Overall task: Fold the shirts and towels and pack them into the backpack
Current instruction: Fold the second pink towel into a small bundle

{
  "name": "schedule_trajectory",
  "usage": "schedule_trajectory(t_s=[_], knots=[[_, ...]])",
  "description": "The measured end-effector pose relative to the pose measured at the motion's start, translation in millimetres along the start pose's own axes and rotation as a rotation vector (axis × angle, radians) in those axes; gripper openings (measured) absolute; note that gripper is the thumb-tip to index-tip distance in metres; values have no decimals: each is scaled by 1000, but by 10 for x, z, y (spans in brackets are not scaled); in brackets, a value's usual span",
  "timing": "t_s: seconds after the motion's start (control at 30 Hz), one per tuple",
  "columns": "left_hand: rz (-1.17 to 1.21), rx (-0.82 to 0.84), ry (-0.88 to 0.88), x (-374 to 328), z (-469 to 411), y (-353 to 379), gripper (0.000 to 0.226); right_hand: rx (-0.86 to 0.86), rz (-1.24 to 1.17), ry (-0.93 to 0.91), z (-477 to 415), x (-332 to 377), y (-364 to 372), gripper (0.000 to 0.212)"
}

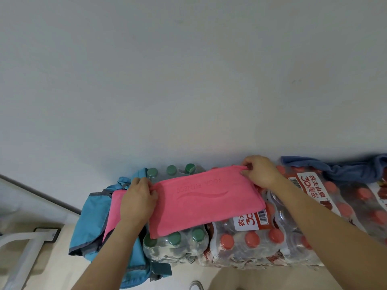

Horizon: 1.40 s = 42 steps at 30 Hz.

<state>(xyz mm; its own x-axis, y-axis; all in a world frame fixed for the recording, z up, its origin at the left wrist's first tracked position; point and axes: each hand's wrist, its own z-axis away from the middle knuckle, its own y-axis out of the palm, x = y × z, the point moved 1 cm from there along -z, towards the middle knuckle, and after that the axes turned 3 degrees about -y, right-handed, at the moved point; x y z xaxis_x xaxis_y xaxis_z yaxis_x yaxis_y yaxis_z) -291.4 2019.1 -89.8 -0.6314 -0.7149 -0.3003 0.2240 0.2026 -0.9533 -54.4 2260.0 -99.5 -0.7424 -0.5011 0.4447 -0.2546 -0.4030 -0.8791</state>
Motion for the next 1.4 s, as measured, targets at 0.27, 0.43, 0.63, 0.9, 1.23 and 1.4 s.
schedule_trajectory(t_s=[0.27,0.43,0.63,0.9,1.23,1.4], knots=[[711,-105,-3,-143,-15,-489,32,91,-1102,117,399,72,-871,18],[710,-215,280,-336,283,-755,47,-165,-778,-46,965,41,-1288,16],[310,-48,437,107,760,-42,21,-112,-302,-61,1439,-320,-148,40],[115,14,596,275,1037,135,33,-28,-73,-37,1690,-401,73,39],[-6,33,372,-164,516,107,53,12,172,-63,1151,546,486,67],[-107,101,241,-83,399,314,62,56,260,-16,1093,420,675,65]])
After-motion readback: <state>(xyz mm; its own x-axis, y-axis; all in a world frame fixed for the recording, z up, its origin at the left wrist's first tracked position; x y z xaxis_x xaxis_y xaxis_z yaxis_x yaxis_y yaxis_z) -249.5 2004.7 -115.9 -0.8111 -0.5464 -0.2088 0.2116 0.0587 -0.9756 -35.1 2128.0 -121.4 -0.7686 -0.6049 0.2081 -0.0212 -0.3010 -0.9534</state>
